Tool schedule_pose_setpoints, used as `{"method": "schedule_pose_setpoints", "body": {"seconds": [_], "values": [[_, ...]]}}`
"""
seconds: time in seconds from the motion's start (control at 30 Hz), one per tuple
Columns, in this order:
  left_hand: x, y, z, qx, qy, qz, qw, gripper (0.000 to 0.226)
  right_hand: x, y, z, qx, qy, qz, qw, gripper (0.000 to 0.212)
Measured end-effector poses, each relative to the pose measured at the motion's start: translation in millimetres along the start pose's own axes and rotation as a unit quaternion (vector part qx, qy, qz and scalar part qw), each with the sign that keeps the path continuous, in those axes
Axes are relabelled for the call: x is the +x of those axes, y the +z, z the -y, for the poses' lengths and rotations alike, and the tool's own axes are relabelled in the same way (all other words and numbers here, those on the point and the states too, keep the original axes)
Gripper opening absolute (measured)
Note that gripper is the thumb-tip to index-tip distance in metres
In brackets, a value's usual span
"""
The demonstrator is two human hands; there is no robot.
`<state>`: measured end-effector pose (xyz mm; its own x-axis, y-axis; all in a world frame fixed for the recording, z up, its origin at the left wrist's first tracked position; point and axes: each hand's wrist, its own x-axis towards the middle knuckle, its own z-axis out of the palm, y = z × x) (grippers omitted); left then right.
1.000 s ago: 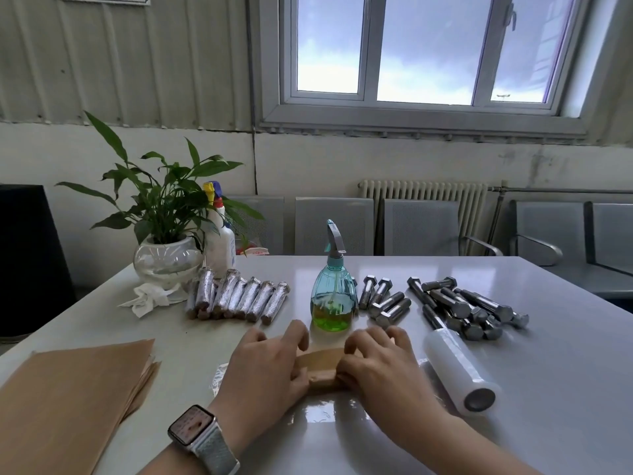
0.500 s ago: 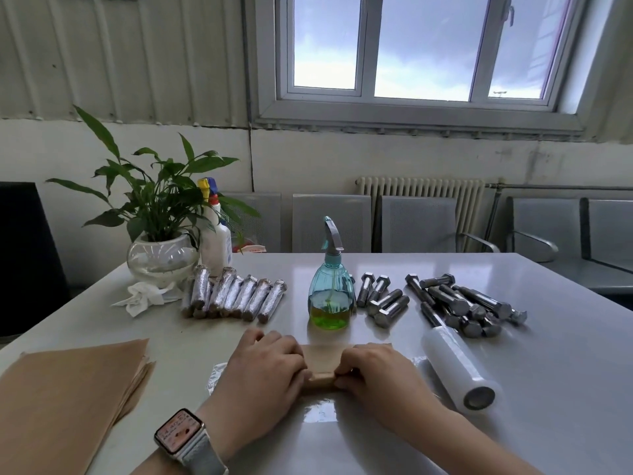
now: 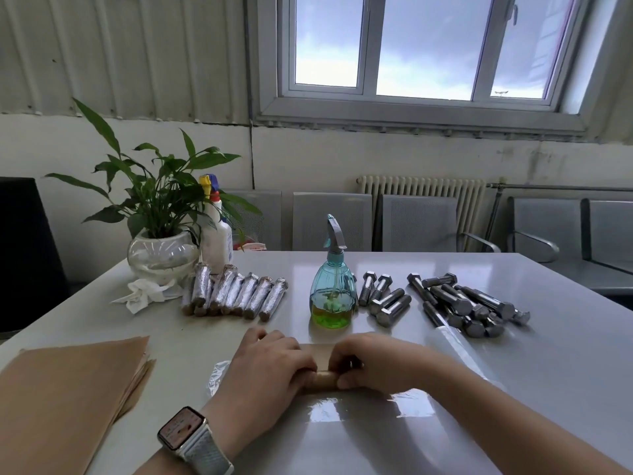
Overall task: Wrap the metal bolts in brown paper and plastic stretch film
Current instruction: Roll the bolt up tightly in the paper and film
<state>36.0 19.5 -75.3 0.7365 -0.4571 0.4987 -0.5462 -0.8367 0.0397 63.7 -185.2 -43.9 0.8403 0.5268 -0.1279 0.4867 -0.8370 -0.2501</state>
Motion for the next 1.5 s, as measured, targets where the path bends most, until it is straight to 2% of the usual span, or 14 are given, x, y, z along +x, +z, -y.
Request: {"method": "schedule_pose_setpoints", "body": {"seconds": [0.1, 0.33, 0.4, 0.47, 0.5, 0.57, 0.63, 0.8, 1.07, 1.23, 1.33, 1.4, 1.5], "values": [[-0.4, 2.4, 3.0, -0.010, -0.019, 0.012, 1.000, 0.025, 8.2, -9.2, 1.2, -0.015, 0.007, 0.068, 0.998, 0.032], [2.4, 7.9, 5.0, -0.065, -0.045, 0.016, 0.997, 0.016, 23.2, -30.5, 12.2, -0.077, 0.045, 0.197, 0.976, 0.038], [3.6, 8.2, 6.5, -0.076, -0.052, 0.019, 0.996, 0.016, 28.5, -36.6, 12.5, -0.027, 0.054, 0.165, 0.985, 0.031], [4.7, 8.4, 7.6, -0.078, -0.053, 0.023, 0.995, 0.018, 36.5, -38.1, 9.1, 0.006, 0.060, 0.052, 0.997, 0.027], [4.7, 8.4, 8.1, -0.079, -0.054, 0.026, 0.995, 0.019, 40.7, -35.6, 6.0, -0.012, 0.070, 0.000, 0.998, 0.027], [4.7, 7.7, 8.7, -0.087, -0.056, 0.029, 0.994, 0.019, 47.9, -25.2, 1.1, -0.068, 0.095, -0.037, 0.992, 0.029], [4.6, 7.5, 9.2, -0.089, -0.057, 0.034, 0.994, 0.020, 52.8, -15.4, -2.3, -0.086, 0.116, -0.021, 0.989, 0.033], [4.5, 7.4, 9.1, -0.091, -0.063, 0.038, 0.993, 0.021, 53.5, -19.6, -8.6, -0.036, 0.139, 0.016, 0.990, 0.051], [2.7, 6.4, 6.7, -0.058, -0.054, 0.029, 0.996, 0.034, 39.4, -33.0, -8.4, -0.108, 0.053, 0.063, 0.991, 0.023], [3.3, 6.6, 0.6, -0.032, -0.026, -0.003, 0.999, 0.031, 24.7, -41.5, 3.1, -0.155, 0.021, 0.053, 0.986, 0.019], [3.5, 6.7, -0.7, -0.025, -0.020, -0.006, 0.999, 0.031, 14.1, -39.4, 7.8, -0.155, 0.006, 0.049, 0.987, 0.029], [3.0, 6.1, -0.9, -0.027, -0.017, -0.009, 0.999, 0.031, 7.3, -33.7, 8.4, -0.149, -0.012, 0.028, 0.988, 0.030], [2.9, 5.1, -3.2, -0.019, -0.006, -0.020, 1.000, 0.030, -0.6, -22.1, 7.5, -0.127, -0.030, -0.024, 0.991, 0.021]]}}
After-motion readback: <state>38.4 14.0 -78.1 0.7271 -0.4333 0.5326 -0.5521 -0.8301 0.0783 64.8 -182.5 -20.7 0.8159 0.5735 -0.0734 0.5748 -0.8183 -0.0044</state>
